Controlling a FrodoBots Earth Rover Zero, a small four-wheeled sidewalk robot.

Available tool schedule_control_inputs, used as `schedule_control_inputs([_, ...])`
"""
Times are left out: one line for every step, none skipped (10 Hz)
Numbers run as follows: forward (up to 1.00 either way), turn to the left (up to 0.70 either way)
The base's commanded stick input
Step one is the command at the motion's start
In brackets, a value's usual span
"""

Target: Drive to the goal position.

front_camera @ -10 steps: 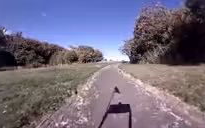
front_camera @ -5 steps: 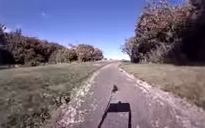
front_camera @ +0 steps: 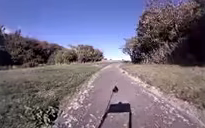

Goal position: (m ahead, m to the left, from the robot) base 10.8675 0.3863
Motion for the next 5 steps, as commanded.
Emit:
schedule_control_inputs([1.0,0.01])
schedule_control_inputs([1.0,0.01])
schedule_control_inputs([1.0,0.01])
schedule_control_inputs([1.0,0.01])
schedule_control_inputs([1.0,0.01])
